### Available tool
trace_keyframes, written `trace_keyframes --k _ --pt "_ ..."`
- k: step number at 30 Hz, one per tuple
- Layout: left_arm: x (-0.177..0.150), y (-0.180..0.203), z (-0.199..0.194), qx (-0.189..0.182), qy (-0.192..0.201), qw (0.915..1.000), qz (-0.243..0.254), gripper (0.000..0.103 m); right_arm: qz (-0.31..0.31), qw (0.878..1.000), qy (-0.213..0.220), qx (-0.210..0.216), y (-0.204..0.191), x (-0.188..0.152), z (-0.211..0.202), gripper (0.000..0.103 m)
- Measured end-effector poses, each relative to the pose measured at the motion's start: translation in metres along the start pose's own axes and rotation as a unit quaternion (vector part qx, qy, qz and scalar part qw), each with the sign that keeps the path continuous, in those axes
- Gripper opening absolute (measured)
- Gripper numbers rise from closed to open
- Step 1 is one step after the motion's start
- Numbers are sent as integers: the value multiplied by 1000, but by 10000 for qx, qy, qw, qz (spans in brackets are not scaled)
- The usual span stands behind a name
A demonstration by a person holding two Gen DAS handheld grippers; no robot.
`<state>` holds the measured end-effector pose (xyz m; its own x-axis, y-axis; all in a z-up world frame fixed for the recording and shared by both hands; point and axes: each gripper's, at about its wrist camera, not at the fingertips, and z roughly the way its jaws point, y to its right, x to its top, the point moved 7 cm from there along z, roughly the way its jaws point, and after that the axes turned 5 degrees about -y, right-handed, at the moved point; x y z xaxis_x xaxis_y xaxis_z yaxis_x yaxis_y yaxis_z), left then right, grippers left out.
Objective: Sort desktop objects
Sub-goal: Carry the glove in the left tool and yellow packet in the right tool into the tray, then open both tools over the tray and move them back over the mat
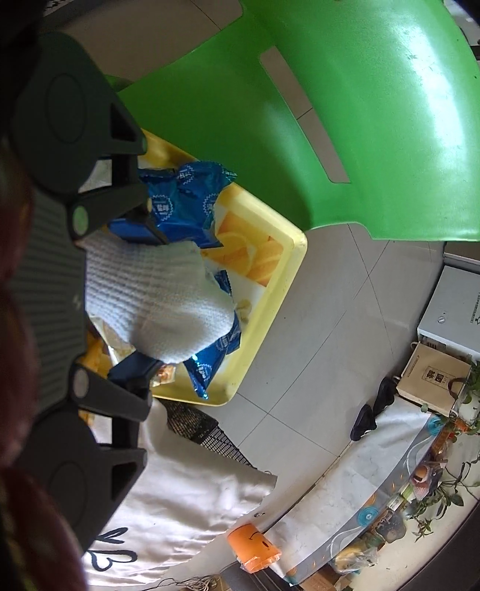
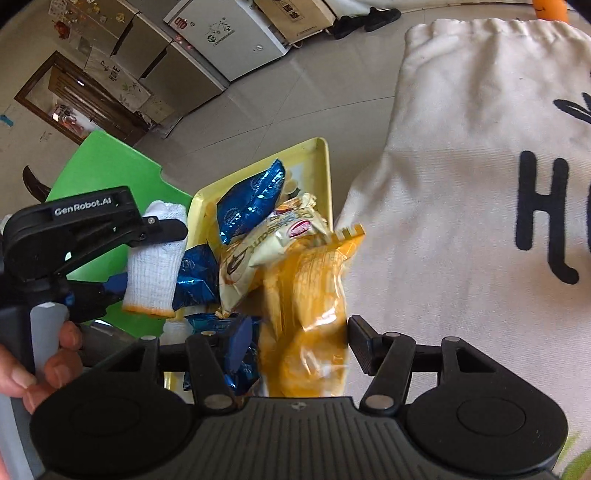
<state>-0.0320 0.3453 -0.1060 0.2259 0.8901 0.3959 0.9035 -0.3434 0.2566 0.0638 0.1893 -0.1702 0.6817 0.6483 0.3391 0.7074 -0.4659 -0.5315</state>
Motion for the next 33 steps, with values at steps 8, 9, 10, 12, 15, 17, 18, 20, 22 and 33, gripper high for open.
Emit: trace_keyframes --k 8,9,10,12,15,17,18,20,22,33 --pt "5 -12 0 184 121 9995 -214 77 -81 9996 -63 267 -16 -1 22 59" --pt "5 -10 -1 177 132 9996 -199 84 -51 9996 -3 292 -15 1 18 59" --pt "5 -8 -4 189 183 9995 -195 87 -47 9995 69 292 -13 3 14 59" --pt "5 -4 -9 175 274 9993 -175 90 -53 9995 170 252 -10 6 6 59" --pt "1 3 -10 108 231 9996 -133 91 29 9996 234 184 -4 8 -2 59" --pt "-4 9 -10 91 152 9998 -73 95 59 9996 206 158 -1 7 -6 59" --pt "-6 12 -10 97 143 9998 -47 96 56 9997 183 139 0 6 -7 60" --pt "-9 16 -11 113 131 9998 33 97 51 9998 157 77 3 4 -11 62" --pt "-13 19 -12 139 110 9998 107 97 65 9998 159 27 7 4 -14 65" --pt "-46 -2 -43 412 260 9987 127 102 -167 9997 114 -102 12 -8 -42 65"
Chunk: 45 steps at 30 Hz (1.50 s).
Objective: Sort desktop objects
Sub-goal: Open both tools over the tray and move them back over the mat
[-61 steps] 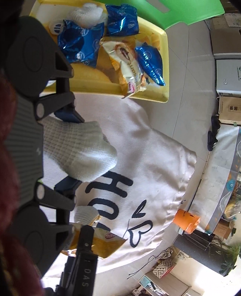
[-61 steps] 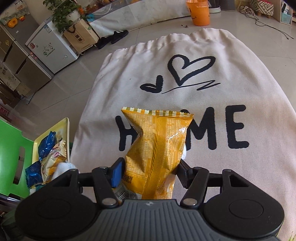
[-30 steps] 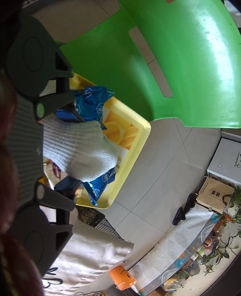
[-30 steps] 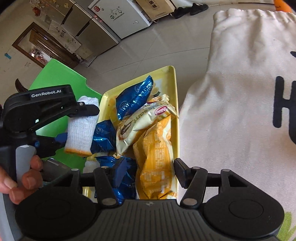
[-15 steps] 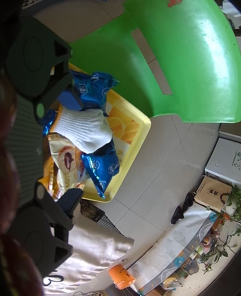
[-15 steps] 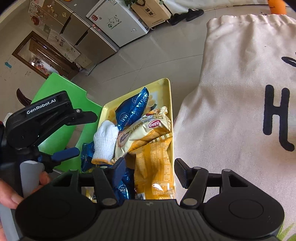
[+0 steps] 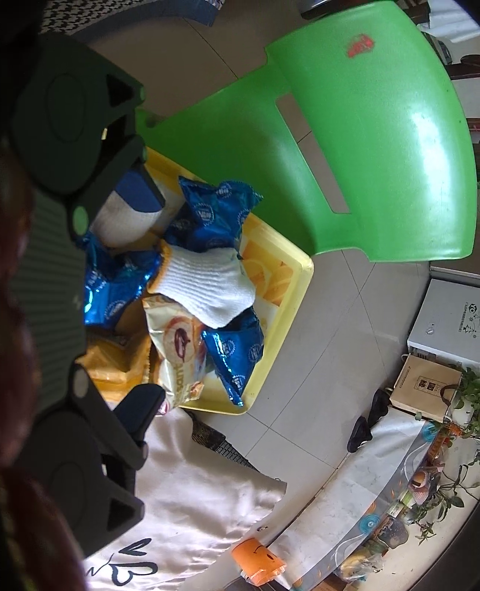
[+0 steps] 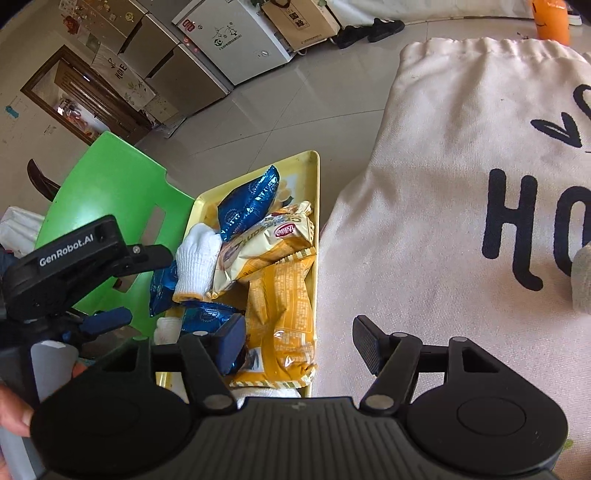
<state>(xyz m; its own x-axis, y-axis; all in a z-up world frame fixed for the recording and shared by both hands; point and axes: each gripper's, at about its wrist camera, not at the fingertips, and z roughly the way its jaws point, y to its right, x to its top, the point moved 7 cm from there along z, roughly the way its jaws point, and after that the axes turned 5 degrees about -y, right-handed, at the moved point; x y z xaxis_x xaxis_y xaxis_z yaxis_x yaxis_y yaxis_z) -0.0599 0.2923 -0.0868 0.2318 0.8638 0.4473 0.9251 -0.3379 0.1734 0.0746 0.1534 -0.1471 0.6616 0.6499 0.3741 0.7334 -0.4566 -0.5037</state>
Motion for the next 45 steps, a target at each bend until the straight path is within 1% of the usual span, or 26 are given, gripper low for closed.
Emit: trace_keyframes --k 3,8,10,14,18,23,29,34,37,39,40,42,45 --pt "-18 -8 -14 60 -12 10000 -1 102 -17 10000 94 -5 4 -3 -16 66" --pt "-57 -15 -35 91 -369 9992 84 102 15 9996 283 -61 15 -10 -46 66" --pt "-70 -16 -46 94 -419 9990 130 102 41 9993 376 -64 19 -12 -58 66" --pt "-96 -13 -70 -33 -529 9984 180 102 47 9982 585 -83 24 -18 -85 67" --pt "-121 -10 -91 -54 -663 9974 270 102 103 9970 751 -122 31 -25 -107 70" --pt "-145 -4 -118 -241 -642 9970 346 102 291 9955 892 -151 43 -37 -128 70" --pt "-174 11 -148 -561 -749 9941 540 102 527 9926 1082 -137 55 -54 -154 71" --pt "-183 26 -182 -910 -380 9920 783 102 756 9886 1284 -197 67 -67 -177 72" --pt "-184 38 -205 -1306 -69 9863 1006 102 869 9866 1352 -274 74 -76 -186 72" --pt "-184 44 -220 -1425 162 9833 1124 102 940 9856 1375 -292 77 -81 -191 73" --pt "-184 48 -227 -1441 306 9815 1227 102 963 9852 1384 -319 79 -85 -193 73" --pt "-186 57 -243 -1383 641 9756 1584 102 986 9846 1394 -371 81 -90 -197 73" --pt "-191 70 -264 -1059 1088 9652 2131 102 1019 9830 1451 -477 85 -98 -204 74"
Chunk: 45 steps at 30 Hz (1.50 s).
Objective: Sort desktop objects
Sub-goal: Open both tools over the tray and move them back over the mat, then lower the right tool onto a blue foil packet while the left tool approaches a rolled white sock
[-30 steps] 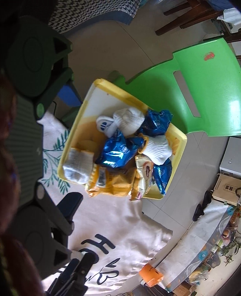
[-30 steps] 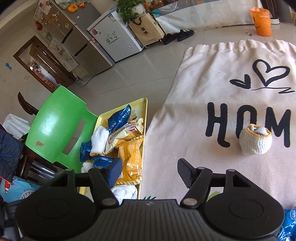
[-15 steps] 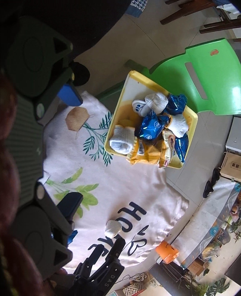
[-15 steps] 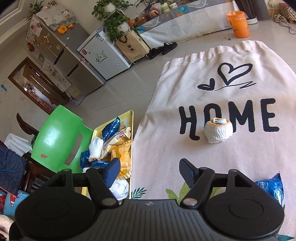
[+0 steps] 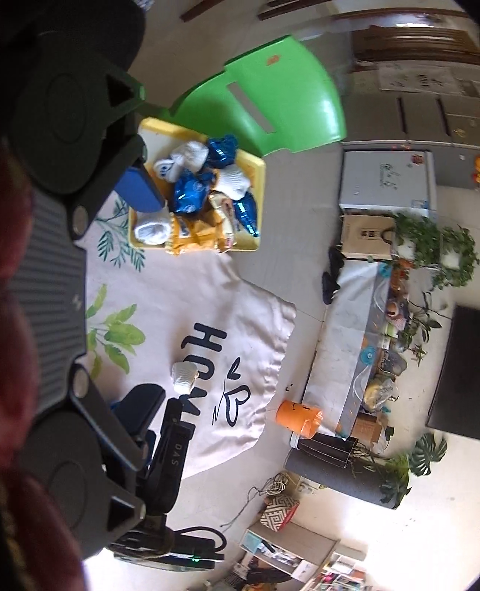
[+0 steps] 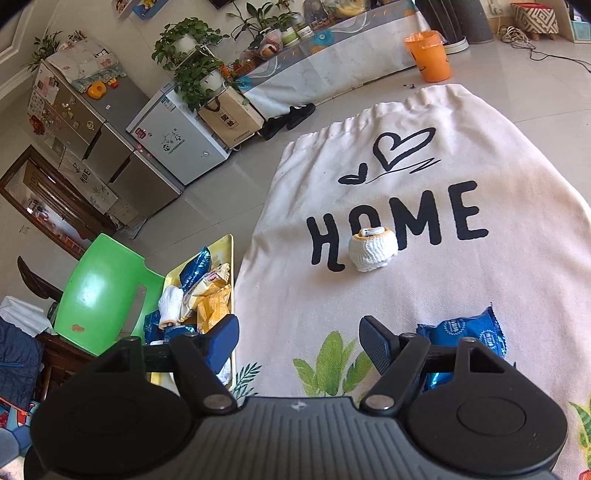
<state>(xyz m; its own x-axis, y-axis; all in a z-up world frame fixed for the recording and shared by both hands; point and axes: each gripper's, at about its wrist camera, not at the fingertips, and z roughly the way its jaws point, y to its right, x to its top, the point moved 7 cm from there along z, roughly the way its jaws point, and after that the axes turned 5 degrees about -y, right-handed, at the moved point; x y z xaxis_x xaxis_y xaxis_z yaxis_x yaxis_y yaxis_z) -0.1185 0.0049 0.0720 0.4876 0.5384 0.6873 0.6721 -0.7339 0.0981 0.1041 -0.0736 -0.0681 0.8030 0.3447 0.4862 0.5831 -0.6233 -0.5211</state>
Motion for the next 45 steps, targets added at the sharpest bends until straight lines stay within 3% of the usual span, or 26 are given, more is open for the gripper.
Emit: trace_keyframes --k 4,10,12,14,19,23,26,32,40,45 --pt "2 23 -20 168 346 9979 525 102 200 9996 66 -190 15 -5 -11 78" --pt "-9 40 -24 -561 -19 9980 302 103 615 9965 163 -541 43 -15 -30 78" --pt "-15 40 -19 -681 -291 9972 131 102 662 9947 209 -757 51 -17 -36 78" --pt "-21 43 -16 -696 -420 9961 339 102 746 9930 256 -881 58 -17 -41 79" --pt "-25 63 -19 -266 -235 9926 1165 102 956 9889 293 -1099 73 -20 -49 79" --pt "-22 75 -33 -512 214 9918 1148 102 1133 9874 259 -1078 80 -25 -53 79" --pt "-23 81 -28 -590 88 9902 1265 102 1213 9863 254 -1084 82 -28 -54 79" --pt "-29 69 11 -762 -781 9930 458 102 1185 9854 61 -1218 78 -33 -42 80" --pt "-10 63 79 -582 -1025 9927 259 102 1324 9812 -225 -1386 84 -38 -21 80" --pt "3 71 123 -579 -1184 9904 404 102 1506 9777 -272 -1435 89 -37 -11 80"
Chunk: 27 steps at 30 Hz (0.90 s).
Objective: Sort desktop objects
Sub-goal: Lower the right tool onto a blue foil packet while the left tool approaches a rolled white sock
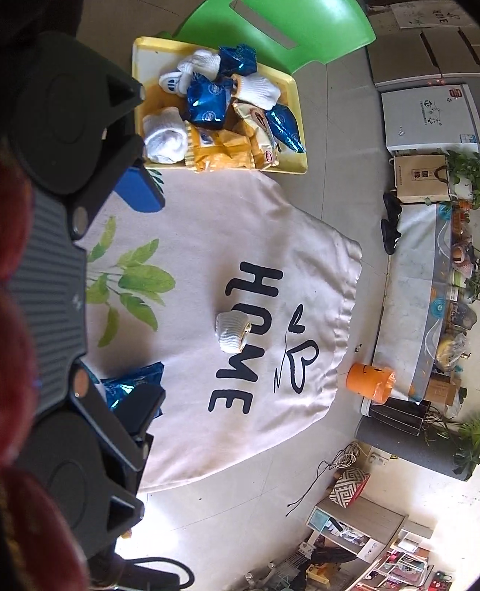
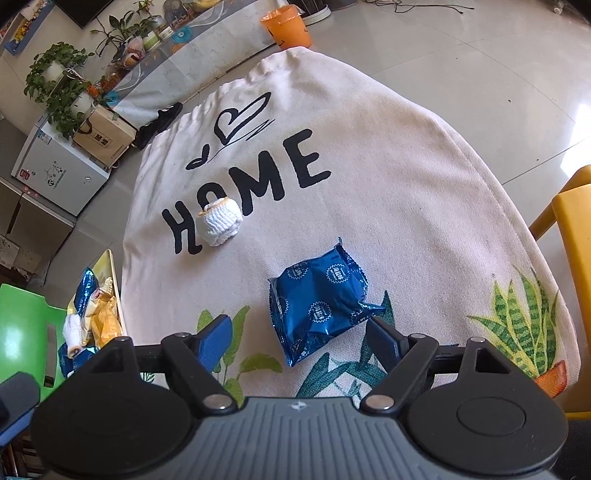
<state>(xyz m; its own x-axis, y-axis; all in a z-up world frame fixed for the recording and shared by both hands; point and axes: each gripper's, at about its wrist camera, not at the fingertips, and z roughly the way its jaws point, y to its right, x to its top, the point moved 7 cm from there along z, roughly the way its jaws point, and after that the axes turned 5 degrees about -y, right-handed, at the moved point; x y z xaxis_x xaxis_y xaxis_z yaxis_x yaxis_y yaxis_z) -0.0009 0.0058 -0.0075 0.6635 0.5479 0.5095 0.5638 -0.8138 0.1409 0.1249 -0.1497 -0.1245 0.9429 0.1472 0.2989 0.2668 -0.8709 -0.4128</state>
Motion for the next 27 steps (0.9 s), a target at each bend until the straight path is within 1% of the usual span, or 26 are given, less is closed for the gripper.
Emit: trace_keyframes --k 3,10,14,16,20,23,26,27 --pt "11 0 21 107 -43 9999 74 102 59 10000 -11 -49 -2 3 7 80" --pt "42 -1 76 186 -348 9991 136 102 87 9997 -67 -231 -4 7 22 80" --pt "58 2 104 181 -359 9987 319 102 119 9995 -111 -281 -3 7 25 80" --pt "64 5 120 124 -428 9985 312 102 157 9993 -124 -323 -1 7 27 80" --pt "74 14 148 -177 -474 9987 98 102 265 9987 -127 -416 3 8 30 80" --pt "77 17 169 -144 -520 9985 -21 102 300 9982 -99 -514 5 9 33 80" --pt "80 26 185 -328 -645 9974 -36 102 291 9974 -100 -659 7 10 37 80" --pt "81 27 189 -304 -622 9976 -43 102 312 9971 -118 -684 9 10 39 80"
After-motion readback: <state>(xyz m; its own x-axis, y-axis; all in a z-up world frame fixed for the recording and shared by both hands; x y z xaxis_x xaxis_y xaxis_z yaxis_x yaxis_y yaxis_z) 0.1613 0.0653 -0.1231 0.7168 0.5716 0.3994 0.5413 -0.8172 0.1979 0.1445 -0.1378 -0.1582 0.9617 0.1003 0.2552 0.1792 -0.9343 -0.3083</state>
